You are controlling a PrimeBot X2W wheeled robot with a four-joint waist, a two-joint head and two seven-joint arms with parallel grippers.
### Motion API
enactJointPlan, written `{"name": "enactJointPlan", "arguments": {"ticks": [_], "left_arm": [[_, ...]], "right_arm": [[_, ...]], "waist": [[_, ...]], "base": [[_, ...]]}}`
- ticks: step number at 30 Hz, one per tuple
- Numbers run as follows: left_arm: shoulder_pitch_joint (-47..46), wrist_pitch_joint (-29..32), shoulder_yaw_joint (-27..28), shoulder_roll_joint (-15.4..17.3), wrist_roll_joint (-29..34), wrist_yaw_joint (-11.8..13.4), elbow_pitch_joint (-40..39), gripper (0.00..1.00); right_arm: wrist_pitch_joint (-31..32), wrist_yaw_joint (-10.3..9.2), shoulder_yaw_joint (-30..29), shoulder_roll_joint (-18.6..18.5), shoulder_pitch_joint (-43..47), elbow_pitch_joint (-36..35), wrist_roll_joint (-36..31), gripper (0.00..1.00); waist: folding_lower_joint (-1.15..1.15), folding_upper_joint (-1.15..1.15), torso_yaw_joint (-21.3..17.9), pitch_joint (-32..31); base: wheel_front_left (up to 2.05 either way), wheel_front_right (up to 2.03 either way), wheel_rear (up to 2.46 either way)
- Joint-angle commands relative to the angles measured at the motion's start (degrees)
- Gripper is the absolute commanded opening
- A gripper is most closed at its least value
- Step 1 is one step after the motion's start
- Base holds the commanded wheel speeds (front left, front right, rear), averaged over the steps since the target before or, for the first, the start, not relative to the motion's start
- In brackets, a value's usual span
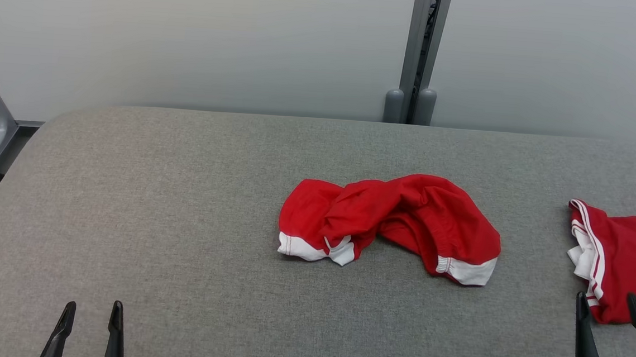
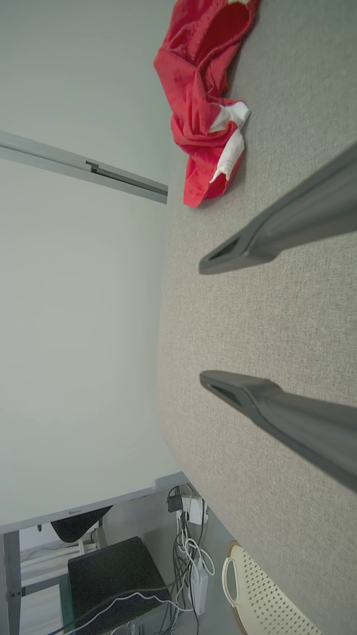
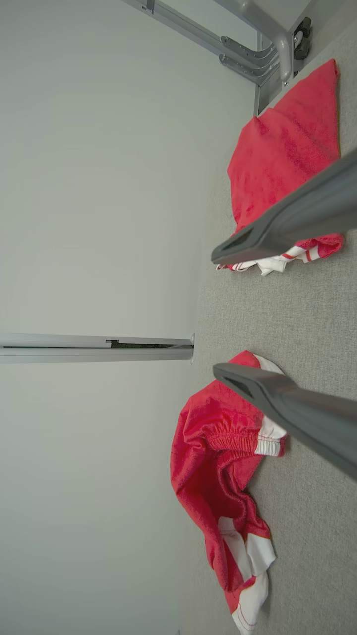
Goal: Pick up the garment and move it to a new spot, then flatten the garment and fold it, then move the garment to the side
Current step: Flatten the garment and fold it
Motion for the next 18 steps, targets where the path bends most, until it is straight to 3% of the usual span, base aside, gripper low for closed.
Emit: {"name": "enactJointPlan", "arguments": {"ticks": [1, 12, 18], "left_arm": [[0.2, 0.0, 0.6, -0.3, 0.9, -0.7, -0.3, 1.0], [-1.4, 0.0, 3.1, -2.1, 2.7, -2.9, -1.1, 1.0], [-7.8, 0.0, -4.9, -2.4, 1.4, -3.4, -0.2, 1.0]], "right_arm": [[0.0, -0.01, -0.1, -0.3, 0.5, 0.0, 0.5, 1.0], [0.0, -0.01, 1.4, -0.3, -1.0, -0.2, 1.0, 1.0], [0.0, -0.01, 3.9, -0.3, -4.4, -1.6, 0.7, 1.0]], "waist": [[0.0, 0.0, 0.7, -0.7], [0.0, 0.0, -2.4, 0.4], [0.0, 0.0, -8.6, 4.6]], "base": [[0.0, 0.0, 0.0], [0.0, 0.0, 0.0], [0.0, 0.0, 0.0]]}}
